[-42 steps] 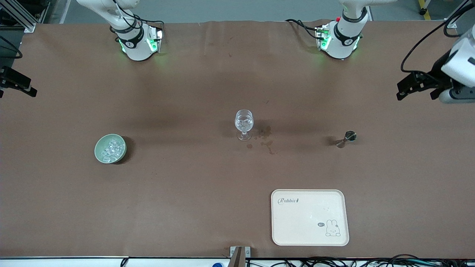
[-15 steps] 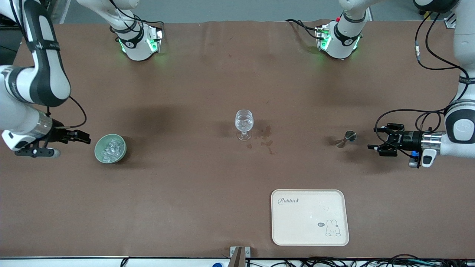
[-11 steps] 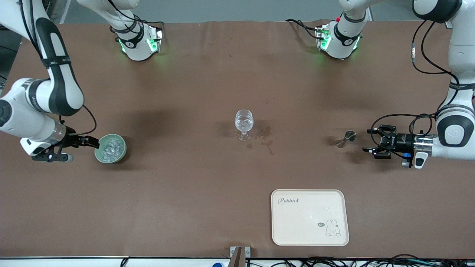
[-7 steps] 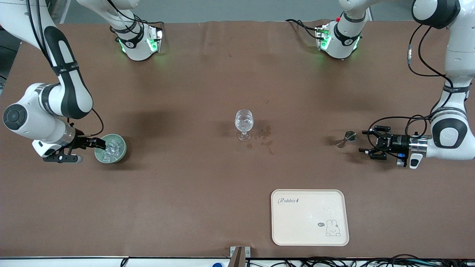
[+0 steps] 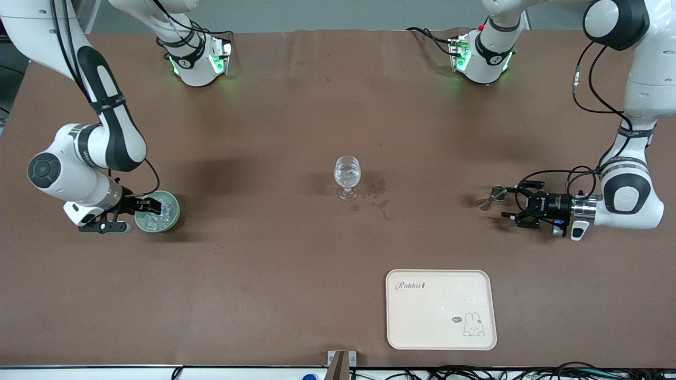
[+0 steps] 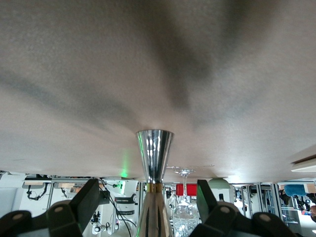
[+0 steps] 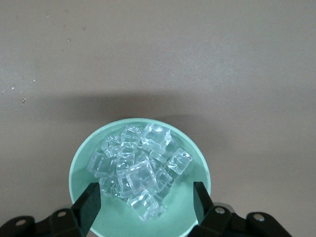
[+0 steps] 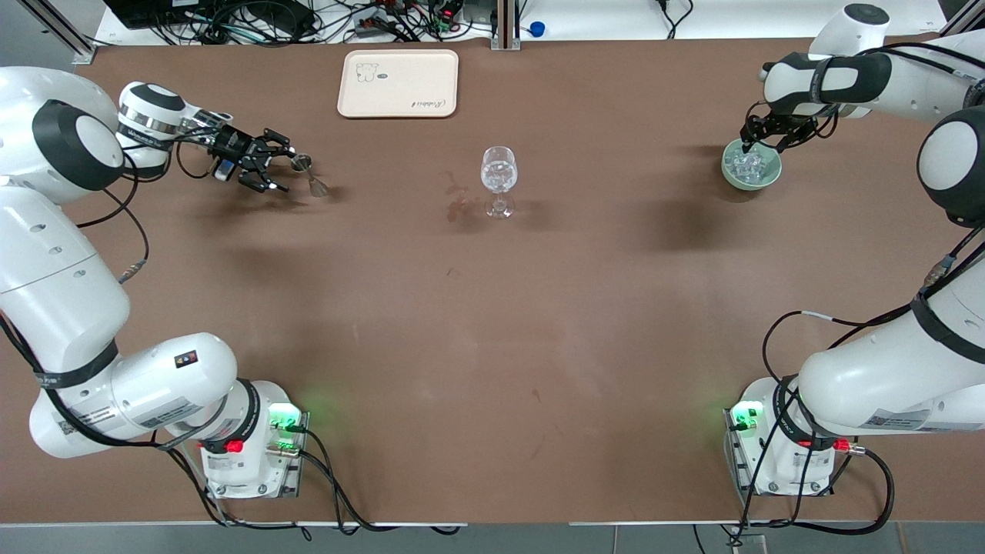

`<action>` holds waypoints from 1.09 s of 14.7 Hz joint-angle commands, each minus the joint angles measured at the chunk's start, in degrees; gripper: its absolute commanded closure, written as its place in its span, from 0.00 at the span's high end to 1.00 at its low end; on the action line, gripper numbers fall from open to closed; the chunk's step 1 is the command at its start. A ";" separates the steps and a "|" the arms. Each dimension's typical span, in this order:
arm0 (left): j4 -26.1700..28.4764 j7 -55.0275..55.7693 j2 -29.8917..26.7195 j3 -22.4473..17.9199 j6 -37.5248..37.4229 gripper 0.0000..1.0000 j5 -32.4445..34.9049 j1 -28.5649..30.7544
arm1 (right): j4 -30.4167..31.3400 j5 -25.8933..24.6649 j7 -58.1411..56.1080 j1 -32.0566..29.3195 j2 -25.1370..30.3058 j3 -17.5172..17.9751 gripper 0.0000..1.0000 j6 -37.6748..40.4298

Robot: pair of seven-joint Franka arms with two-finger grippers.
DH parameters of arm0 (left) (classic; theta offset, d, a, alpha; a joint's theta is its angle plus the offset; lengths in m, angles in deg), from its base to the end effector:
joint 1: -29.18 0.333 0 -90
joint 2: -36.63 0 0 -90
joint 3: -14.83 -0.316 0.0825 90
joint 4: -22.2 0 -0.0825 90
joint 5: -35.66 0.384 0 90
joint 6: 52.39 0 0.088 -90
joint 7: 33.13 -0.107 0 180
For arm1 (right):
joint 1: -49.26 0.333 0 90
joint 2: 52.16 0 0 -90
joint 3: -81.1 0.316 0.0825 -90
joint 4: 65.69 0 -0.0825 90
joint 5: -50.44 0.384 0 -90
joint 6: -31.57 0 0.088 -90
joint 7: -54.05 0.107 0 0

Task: Pour wine and add ice with both arms
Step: 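Lower the right gripper into the ice bowl while the left gripper grasps the jigger, then pinch an ice cube with the right gripper while the left gripper lifts the jigger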

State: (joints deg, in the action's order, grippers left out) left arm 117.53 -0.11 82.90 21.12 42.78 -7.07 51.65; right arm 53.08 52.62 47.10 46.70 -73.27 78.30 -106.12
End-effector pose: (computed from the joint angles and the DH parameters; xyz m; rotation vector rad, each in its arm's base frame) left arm 0.5894 0.1051 0.1286 1.8348 1.3422 -1.1004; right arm 0.5827 -0.0540 0.2476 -3.1297 -0.0032 0.0572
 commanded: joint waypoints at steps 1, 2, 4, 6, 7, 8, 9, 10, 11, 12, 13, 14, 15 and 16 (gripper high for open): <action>0.91 0.81 -0.21 0.38 0.99 0.84 -1.47 -0.15 | 1.37 0.01 0.72 0.19 -0.07 0.08 0.83 -1.52; 1.09 0.81 -0.12 0.39 0.99 0.83 -1.82 -0.15 | 1.37 0.01 0.72 0.19 -0.24 0.08 0.83 -1.61; 1.61 0.81 -0.21 0.65 0.99 0.80 -2.00 -0.23 | 1.37 0.01 0.80 0.19 -0.59 0.08 0.82 -1.96; 2.05 0.73 -0.30 0.82 0.99 0.79 -2.09 -0.32 | 1.37 0.01 0.80 0.19 -0.95 0.17 0.80 -2.23; 2.23 0.73 -0.30 1.26 0.99 0.79 -2.18 -0.32 | 1.28 0.01 0.80 0.36 -1.12 0.17 0.77 -2.31; 2.40 0.64 -0.30 1.53 0.99 0.79 -2.61 -0.32 | 1.28 0.01 0.80 0.89 -1.30 0.17 0.75 -2.31; 2.67 0.64 -0.30 1.53 0.99 0.77 -3.40 -0.41 | 1.28 0.10 0.80 0.98 -1.30 0.08 0.73 -2.23; 2.84 0.64 -0.30 1.61 0.99 0.75 -3.84 -0.41 | 1.28 0.10 0.80 0.98 -1.30 0.17 0.71 -2.23; 2.85 0.64 -0.30 1.62 0.99 0.74 -4.02 -0.67 | 1.28 0.10 0.80 1.07 -1.30 0.17 0.71 -2.31; 2.85 0.64 -0.30 1.62 0.99 0.72 -4.02 -1.02 | 1.28 0.10 0.80 1.07 -1.39 0.17 0.71 -2.31; 2.93 0.55 -0.30 1.62 0.99 0.69 -4.02 -1.03 | 1.28 0.10 0.80 1.15 -1.39 0.17 0.70 -2.31; 2.93 0.20 -0.21 1.62 0.99 0.67 -4.02 -1.03 | 1.20 0.10 0.80 1.15 -1.39 0.17 0.69 -2.31; 3.02 0.11 -0.21 1.62 0.99 0.65 -4.02 -1.03 | 1.19 0.10 0.80 1.15 -1.39 0.17 0.69 -2.31; 3.28 0.11 -0.21 1.62 0.99 0.63 -4.02 -1.03 | 1.11 0.10 0.80 1.15 -1.47 0.08 0.67 -2.40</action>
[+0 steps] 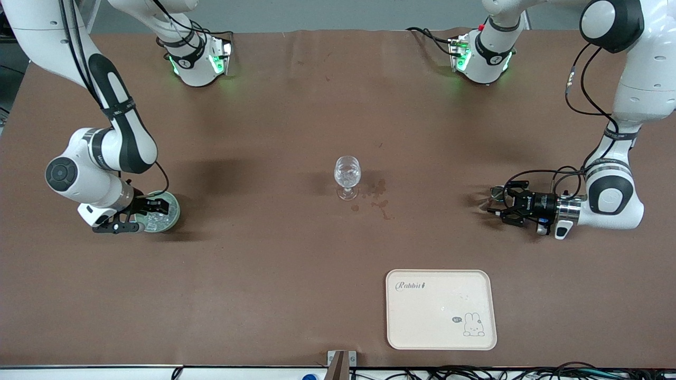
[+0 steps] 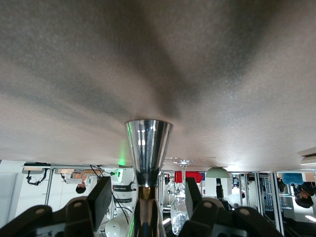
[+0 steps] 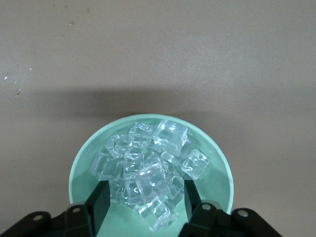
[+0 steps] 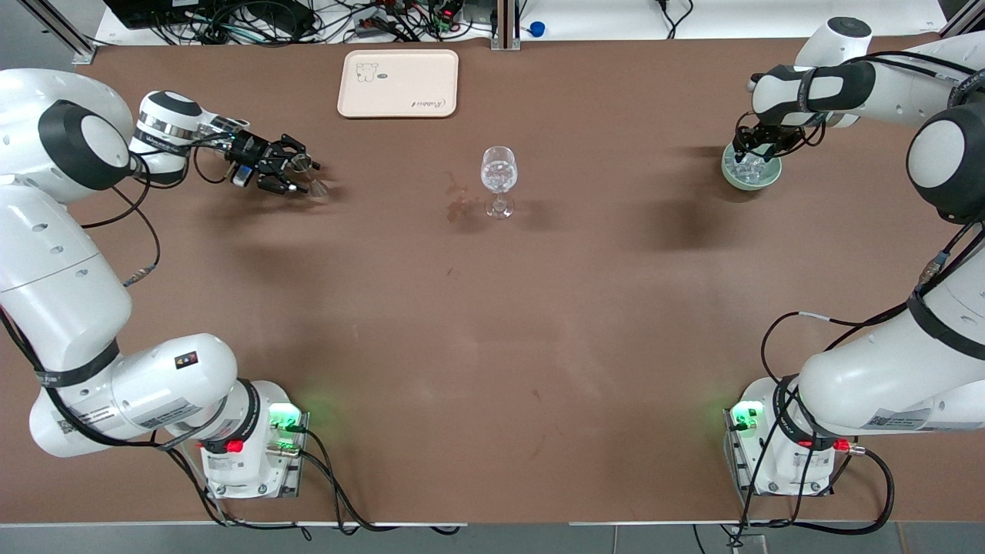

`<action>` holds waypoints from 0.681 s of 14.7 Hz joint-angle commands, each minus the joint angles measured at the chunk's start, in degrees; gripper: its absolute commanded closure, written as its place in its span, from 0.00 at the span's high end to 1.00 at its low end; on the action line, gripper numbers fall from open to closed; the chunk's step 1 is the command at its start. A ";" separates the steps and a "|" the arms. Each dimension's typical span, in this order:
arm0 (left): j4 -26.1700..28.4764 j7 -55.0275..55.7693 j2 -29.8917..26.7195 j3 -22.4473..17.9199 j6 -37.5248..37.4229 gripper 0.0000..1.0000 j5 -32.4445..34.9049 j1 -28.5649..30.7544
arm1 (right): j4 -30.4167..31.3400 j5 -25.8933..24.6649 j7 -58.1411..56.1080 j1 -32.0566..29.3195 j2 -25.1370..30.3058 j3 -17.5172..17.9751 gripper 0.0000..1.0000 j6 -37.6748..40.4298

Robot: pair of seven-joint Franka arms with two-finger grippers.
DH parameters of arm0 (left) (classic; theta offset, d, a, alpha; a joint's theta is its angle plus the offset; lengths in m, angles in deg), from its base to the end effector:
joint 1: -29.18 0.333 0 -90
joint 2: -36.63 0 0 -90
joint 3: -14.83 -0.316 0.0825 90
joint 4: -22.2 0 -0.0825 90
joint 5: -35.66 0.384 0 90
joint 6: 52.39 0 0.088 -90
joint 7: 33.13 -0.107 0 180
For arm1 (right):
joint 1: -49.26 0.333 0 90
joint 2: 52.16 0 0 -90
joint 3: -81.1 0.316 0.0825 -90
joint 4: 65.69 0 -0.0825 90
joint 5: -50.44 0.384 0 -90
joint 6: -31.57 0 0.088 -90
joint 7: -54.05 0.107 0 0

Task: Pour wine and add ice with both arms
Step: 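Pinch an ice cube with the right gripper while the left gripper lifts the jigger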

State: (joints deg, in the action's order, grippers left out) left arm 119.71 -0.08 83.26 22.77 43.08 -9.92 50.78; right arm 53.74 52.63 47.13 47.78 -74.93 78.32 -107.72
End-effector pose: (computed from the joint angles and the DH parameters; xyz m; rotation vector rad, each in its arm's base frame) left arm 0.5836 0.0729 0.1186 1.7805 1.3140 -1.1540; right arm 0.5798 -0.0428 0.2285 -3.1303 -0.0315 0.0772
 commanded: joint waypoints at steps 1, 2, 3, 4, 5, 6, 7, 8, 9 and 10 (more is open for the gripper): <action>1.11 0.00 -0.58 -0.03 0.68 0.61 -1.17 -0.07 | 0.36 0.09 0.77 0.08 0.19 0.06 0.64 -0.90; 1.11 0.00 -0.66 -0.03 0.68 0.58 -1.17 -0.07 | 0.28 0.01 0.77 -0.01 0.19 0.06 0.60 -1.42; 1.11 0.00 -0.58 -0.03 0.68 0.55 -1.17 -0.07 | 0.19 0.00 0.77 -0.01 -0.08 0.06 0.56 -1.68; 1.11 0.00 -0.58 -0.03 0.68 0.53 -1.26 -0.16 | 0.10 0.00 0.77 -0.01 -0.16 0.06 0.52 -1.95; 1.11 0.00 -0.58 -0.03 0.68 0.49 -1.26 -0.07 | 0.10 0.00 0.77 -0.01 -0.17 0.06 0.49 -2.04; 1.11 -0.09 -0.58 -0.03 0.68 0.46 -1.26 -0.07 | 0.01 0.09 0.77 0.07 -0.17 0.06 0.45 -2.04; 1.11 -0.09 -0.58 -0.03 0.68 0.41 -1.26 0.02 | 0.01 0.09 0.77 0.08 -0.17 0.06 0.40 -2.04; 1.11 -0.09 -0.58 -0.03 0.68 0.38 -1.26 0.02 | 0.01 0.09 0.77 -0.01 -0.17 0.06 0.35 -2.04; 1.02 -0.09 -0.58 -0.03 0.68 0.35 -1.26 0.02 | 0.10 0.09 0.77 -0.10 -0.25 0.06 0.28 -2.04; 1.02 -0.09 -0.58 -0.03 0.68 0.32 -1.35 0.02 | 0.19 0.09 0.77 -0.19 -0.34 0.06 0.22 -1.86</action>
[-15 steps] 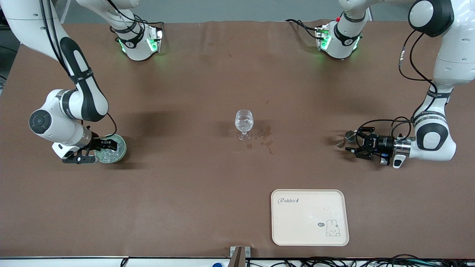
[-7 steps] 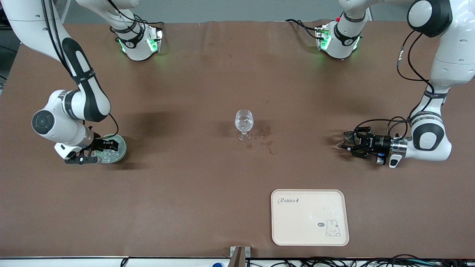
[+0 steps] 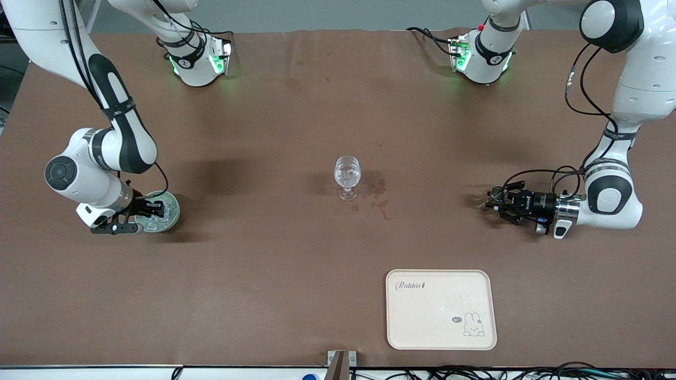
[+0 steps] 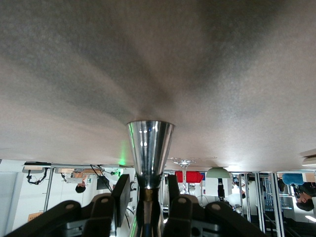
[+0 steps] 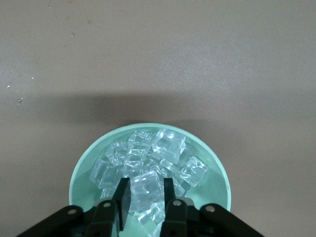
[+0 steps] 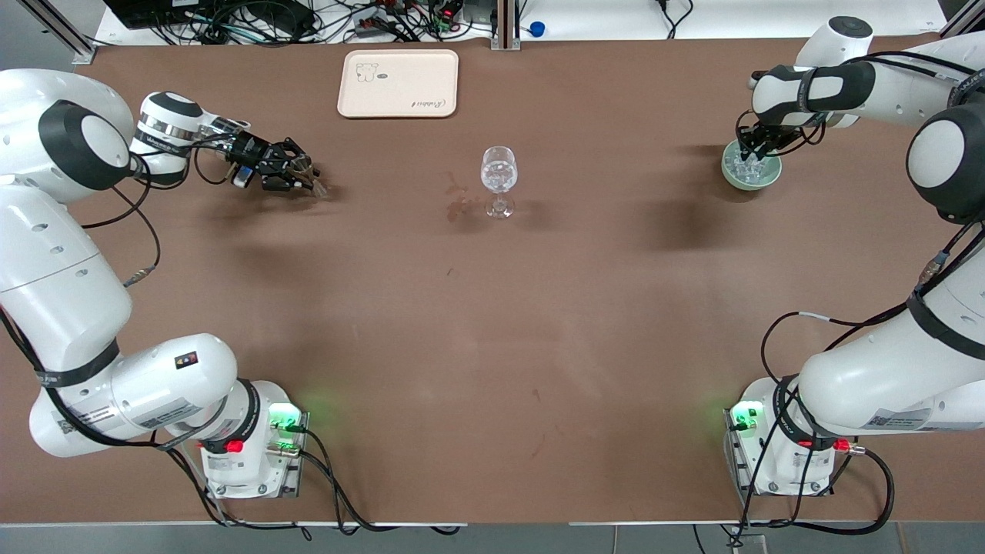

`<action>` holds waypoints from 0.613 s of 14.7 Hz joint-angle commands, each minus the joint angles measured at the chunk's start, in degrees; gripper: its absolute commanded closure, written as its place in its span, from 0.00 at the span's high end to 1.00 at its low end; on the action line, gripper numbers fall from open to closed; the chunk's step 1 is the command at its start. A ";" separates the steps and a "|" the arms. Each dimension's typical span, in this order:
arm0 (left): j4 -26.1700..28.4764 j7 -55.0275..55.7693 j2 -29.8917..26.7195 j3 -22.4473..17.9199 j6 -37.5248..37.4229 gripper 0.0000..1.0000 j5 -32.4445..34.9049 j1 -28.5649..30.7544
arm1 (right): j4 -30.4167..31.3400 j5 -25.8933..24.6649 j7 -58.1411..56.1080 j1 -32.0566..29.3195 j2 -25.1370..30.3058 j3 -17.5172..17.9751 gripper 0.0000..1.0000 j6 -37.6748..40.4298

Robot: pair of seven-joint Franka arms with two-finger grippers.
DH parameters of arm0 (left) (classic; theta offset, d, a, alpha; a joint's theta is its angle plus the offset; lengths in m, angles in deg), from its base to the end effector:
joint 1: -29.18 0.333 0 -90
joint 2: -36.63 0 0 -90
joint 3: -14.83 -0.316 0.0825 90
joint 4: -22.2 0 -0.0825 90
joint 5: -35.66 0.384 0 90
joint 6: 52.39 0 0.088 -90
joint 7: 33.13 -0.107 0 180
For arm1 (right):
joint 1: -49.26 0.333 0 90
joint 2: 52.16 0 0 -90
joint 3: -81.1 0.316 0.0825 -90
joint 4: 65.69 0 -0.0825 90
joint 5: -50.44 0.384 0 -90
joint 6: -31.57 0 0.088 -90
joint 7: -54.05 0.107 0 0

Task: Pour wine and add ice with both arms
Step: 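Pinch an ice cube with the right gripper while the left gripper lifts the jigger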

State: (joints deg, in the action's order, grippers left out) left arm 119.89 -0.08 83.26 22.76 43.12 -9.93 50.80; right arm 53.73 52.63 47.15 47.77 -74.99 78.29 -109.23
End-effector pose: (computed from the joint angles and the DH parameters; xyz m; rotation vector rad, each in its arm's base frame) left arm 0.5825 0.0729 0.1176 1.7787 1.3158 -1.1566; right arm 0.5827 -0.0435 0.2302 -3.1341 -0.0299 0.0376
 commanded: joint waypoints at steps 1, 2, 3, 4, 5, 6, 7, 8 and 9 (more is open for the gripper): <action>0.83 -0.09 -0.58 -0.02 0.64 0.27 -1.51 -0.01 | 0.28 0.09 0.75 -0.18 -0.19 0.18 0.18 -0.26; 0.83 -0.09 -0.58 -0.02 0.64 0.22 -2.12 0.08 | 0.37 0.09 0.75 -0.27 -0.19 0.10 0.15 -0.26; 0.83 -0.09 -0.58 -0.02 0.64 0.16 -2.48 0.17 | 0.37 0.09 0.75 -0.18 -0.10 0.09 0.13 -0.18; 0.83 -0.18 -0.58 -0.02 0.64 0.11 -2.74 0.17 | 0.37 0.09 0.75 -0.10 -0.10 0.09 0.13 0.43; 0.83 -0.18 -0.58 -0.02 0.64 0.08 -2.75 0.17 | 0.37 0.09 0.84 -0.01 0.25 0.09 0.13 0.70; 0.83 -0.35 -0.58 -0.02 0.64 0.05 -2.75 0.08 | 0.20 0.09 0.84 -0.01 0.68 0.09 0.12 1.92; 0.83 -0.44 -0.66 0.06 0.56 0.03 -2.75 -0.01 | -0.24 0.09 0.84 -0.01 2.08 0.09 0.11 3.94; 0.83 -0.44 -1.01 0.06 0.38 0.01 -2.75 -0.18 | -1.20 0.09 0.75 -0.01 3.66 0.09 0.11 6.13; 0.83 -0.44 -1.19 0.24 0.21 0.01 -2.75 -0.27 | -2.43 0.09 0.67 -0.01 5.07 0.09 0.11 9.03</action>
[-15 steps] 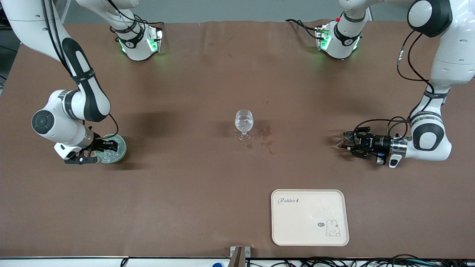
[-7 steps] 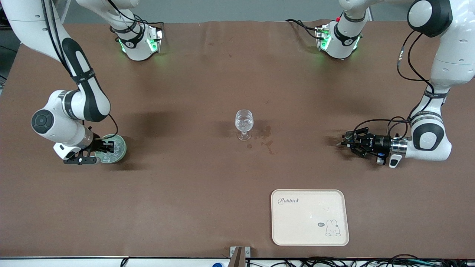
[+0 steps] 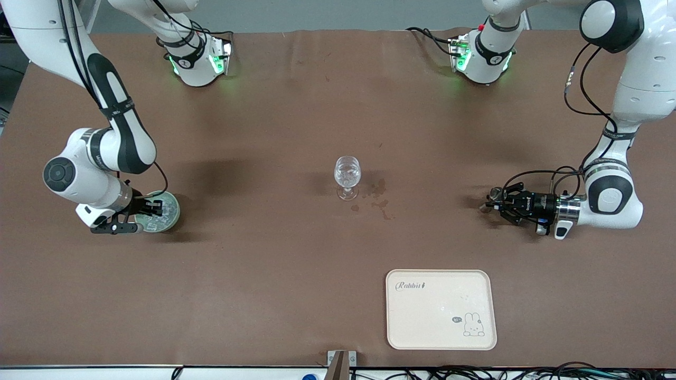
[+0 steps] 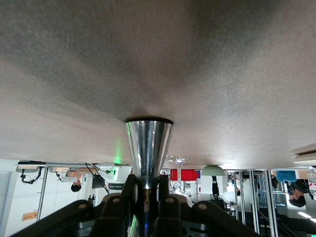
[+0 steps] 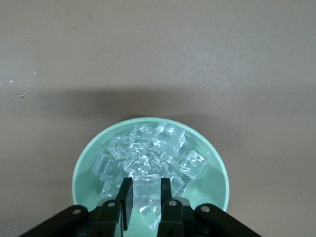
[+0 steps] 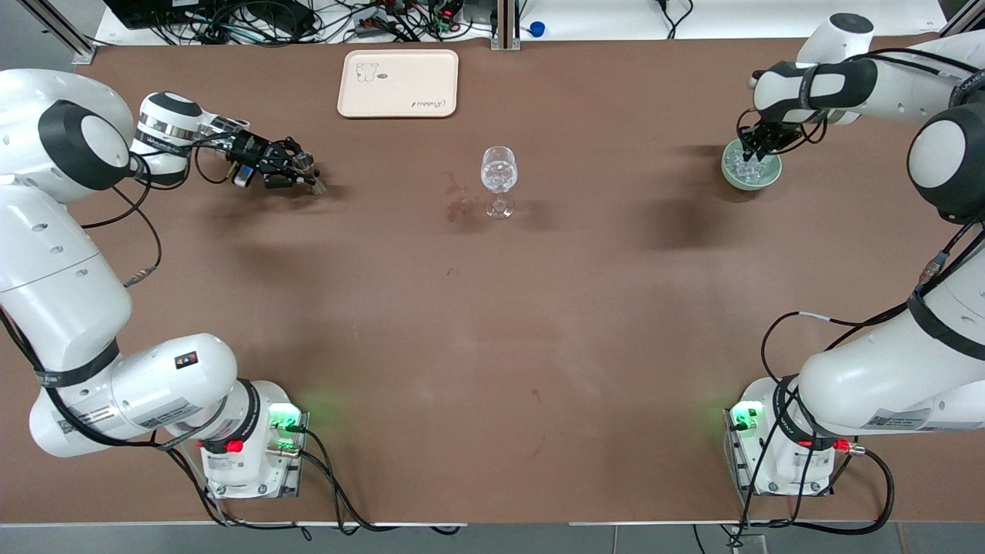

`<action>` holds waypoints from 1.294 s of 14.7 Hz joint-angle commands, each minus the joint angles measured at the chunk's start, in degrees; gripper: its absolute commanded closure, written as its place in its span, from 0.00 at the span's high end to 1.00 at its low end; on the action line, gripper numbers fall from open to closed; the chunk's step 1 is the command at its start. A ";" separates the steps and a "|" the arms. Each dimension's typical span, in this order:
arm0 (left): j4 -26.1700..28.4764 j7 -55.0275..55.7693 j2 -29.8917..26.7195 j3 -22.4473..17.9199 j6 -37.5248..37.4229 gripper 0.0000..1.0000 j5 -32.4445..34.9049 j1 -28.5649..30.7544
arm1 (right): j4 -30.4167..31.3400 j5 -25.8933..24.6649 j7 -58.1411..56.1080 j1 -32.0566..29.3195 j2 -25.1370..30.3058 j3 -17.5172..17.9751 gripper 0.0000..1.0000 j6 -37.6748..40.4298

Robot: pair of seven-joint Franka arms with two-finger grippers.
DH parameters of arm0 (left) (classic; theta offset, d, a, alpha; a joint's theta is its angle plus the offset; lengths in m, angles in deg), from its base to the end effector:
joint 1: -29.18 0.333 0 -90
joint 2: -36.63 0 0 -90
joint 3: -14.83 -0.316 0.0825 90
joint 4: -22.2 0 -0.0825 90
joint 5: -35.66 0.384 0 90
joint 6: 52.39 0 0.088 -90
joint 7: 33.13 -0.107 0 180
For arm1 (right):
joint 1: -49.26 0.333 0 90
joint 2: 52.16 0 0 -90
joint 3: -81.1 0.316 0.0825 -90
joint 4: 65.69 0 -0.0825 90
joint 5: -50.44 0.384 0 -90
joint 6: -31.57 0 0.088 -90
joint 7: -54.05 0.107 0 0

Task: Pour wine and add ice with both arms
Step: 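Pinch an ice cube with the right gripper while the left gripper lifts the jigger, then carry the metal jigger over the wine glass with the left gripper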

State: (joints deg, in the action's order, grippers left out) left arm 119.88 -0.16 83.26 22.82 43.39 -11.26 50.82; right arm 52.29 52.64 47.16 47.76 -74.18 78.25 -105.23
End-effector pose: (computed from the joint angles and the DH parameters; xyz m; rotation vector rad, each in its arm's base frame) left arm 0.5848 0.0719 0.1187 1.7558 1.3184 -1.1450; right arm 0.5853 -0.0437 0.2424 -3.1282 -0.0293 0.0848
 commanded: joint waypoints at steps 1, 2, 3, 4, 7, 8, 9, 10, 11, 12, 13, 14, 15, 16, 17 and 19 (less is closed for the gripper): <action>0.75 -0.19 -1.37 1.14 -0.06 0.01 -1.42 -0.20 | -2.65 0.00 0.65 -0.08 5.66 0.13 0.11 8.19; 0.67 0.24 -1.45 1.93 -0.06 0.01 -1.33 -0.11 | -4.67 0.00 0.65 -0.08 6.98 0.04 0.11 11.61; 0.66 0.60 -2.15 2.89 -0.06 0.01 -1.33 -0.11 | -7.21 0.00 0.65 -0.17 8.13 0.04 0.11 15.39; 0.66 0.86 -2.68 3.86 -0.06 0.01 -1.42 -0.20 | -9.59 -0.09 0.65 -0.26 9.01 -0.05 0.11 18.39; 0.58 3.84 -4.26 7.29 0.29 0.01 -1.51 -0.20 | -16.97 -0.18 0.65 -0.43 10.60 -0.13 0.11 26.12; 0.66 4.98 -5.05 8.43 0.38 0.01 -1.51 -0.11 | -19.26 -0.18 0.65 -0.43 10.95 -0.13 0.11 28.67; 0.84 6.13 -5.76 9.57 0.46 0.01 -1.51 -0.11 | -21.54 -0.18 0.65 -0.43 11.21 -0.13 0.11 31.14; 0.84 7.18 -6.55 10.54 0.55 0.01 -1.68 -0.11 | -23.74 -0.18 0.65 -0.43 11.39 -0.13 0.11 33.33; 0.93 8.24 -7.51 11.33 0.73 0.01 -2.12 -0.20 | -25.50 -0.18 0.73 -0.35 11.57 -0.13 0.11 35.18; 1.02 9.73 -8.13 12.38 1.51 0.01 -2.30 -0.29 | -27.17 -0.18 0.91 -0.35 12.00 -0.13 0.11 37.12; 0.93 10.96 -8.22 13.61 2.13 0.01 -2.30 -0.38 | -28.15 -0.18 1.52 -0.35 12.70 -0.13 0.11 38.70; 1.02 12.54 -8.92 15.02 3.35 0.01 -2.30 -0.38 | -28.77 -0.18 1.87 -0.35 13.67 -0.05 0.11 40.02; 1.02 14.99 -9.54 16.25 4.58 0.01 -2.30 -0.46 | -28.77 -0.18 1.88 -0.35 14.98 -0.05 0.11 40.56; 1.02 16.93 -9.89 17.74 5.21 0.01 -2.30 -0.38 | -28.51 -0.18 1.79 -0.52 16.30 -0.13 0.11 40.91; 1.02 17.64 -10.15 18.89 5.56 0.00 -2.30 -0.38 | -28.16 -0.18 1.70 -0.70 17.62 -0.13 0.11 41.70; 1.19 20.01 -10.68 21.17 7.13 0.00 -2.30 -0.55 | -25.19 -0.18 1.53 -0.78 20.95 -0.22 0.11 41.89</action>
State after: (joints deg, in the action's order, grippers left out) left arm 119.47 17.56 74.59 42.25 48.83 -12.15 50.17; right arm 23.00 52.63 47.98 47.43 -57.66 77.85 -63.22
